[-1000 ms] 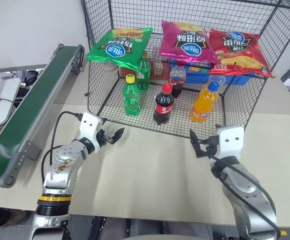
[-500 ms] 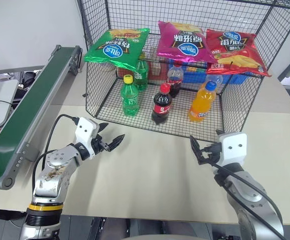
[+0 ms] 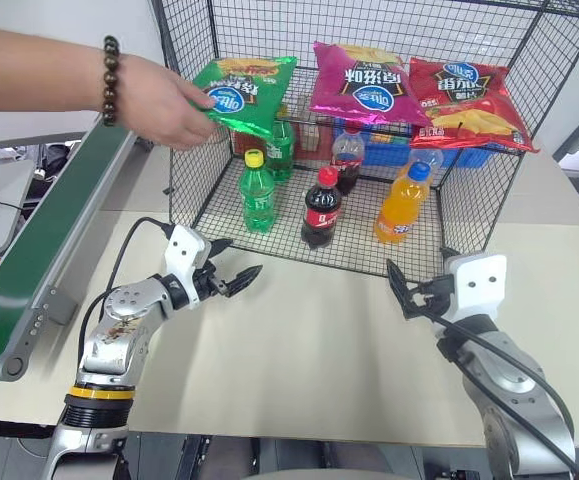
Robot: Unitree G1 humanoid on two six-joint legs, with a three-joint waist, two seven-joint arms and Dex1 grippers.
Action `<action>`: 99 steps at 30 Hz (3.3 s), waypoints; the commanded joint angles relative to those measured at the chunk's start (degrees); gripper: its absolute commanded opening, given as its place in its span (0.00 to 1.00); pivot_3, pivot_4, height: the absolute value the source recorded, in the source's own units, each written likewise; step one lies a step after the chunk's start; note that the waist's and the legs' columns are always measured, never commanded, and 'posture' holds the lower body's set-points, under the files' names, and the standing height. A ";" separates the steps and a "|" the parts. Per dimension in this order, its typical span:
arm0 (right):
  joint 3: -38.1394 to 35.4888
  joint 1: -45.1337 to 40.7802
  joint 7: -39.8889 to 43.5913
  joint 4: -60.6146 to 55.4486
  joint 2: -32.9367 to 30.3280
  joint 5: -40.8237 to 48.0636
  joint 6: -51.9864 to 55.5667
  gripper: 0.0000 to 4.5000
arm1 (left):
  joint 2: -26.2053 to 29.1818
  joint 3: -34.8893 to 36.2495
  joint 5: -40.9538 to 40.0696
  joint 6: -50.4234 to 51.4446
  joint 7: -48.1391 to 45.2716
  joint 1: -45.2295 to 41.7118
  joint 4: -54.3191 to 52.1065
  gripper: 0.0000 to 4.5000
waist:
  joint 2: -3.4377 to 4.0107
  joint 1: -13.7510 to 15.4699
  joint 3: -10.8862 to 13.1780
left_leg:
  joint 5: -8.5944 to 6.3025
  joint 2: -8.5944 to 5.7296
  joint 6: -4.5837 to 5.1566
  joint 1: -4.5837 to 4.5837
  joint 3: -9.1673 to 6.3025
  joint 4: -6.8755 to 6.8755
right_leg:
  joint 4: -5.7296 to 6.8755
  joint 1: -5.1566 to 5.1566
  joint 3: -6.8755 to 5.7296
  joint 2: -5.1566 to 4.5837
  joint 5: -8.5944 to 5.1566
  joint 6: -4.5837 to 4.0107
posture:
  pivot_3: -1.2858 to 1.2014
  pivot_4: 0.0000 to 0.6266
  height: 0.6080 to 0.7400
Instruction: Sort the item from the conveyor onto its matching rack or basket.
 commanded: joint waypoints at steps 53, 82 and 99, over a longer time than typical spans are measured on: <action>4.13 -53.86 25.84 14.37 -6.31 33.48 19.19 1.00 | 17.93 56.67 -35.25 43.33 39.76 -12.99 21.15 0.99 | -0.28 -0.21 0.08 | -0.04 0.17 0.06 0.09 -0.18 0.01 | 0.24 -0.09 -0.37 -0.06 0.01 -0.02 | 0.52 0.24 1.00; 4.26 -54.16 25.82 14.05 -6.28 37.83 14.99 1.00 | 25.00 62.78 -36.74 45.40 39.02 -12.73 40.28 0.99 | -0.32 -0.26 0.08 | -0.03 0.19 0.01 0.35 -0.13 -0.17 | 0.38 -0.18 -1.96 -1.23 0.05 -0.08 | 0.52 0.24 1.00; 4.72 -54.30 26.13 14.93 -6.90 37.45 13.73 1.00 | 24.15 61.33 -38.04 45.42 34.64 -13.34 38.24 0.02 | -0.35 -0.25 0.10 | -0.03 0.19 0.01 0.32 -0.13 -0.20 | 0.33 -0.19 -2.05 -1.29 0.06 -0.10 | 0.52 0.24 1.00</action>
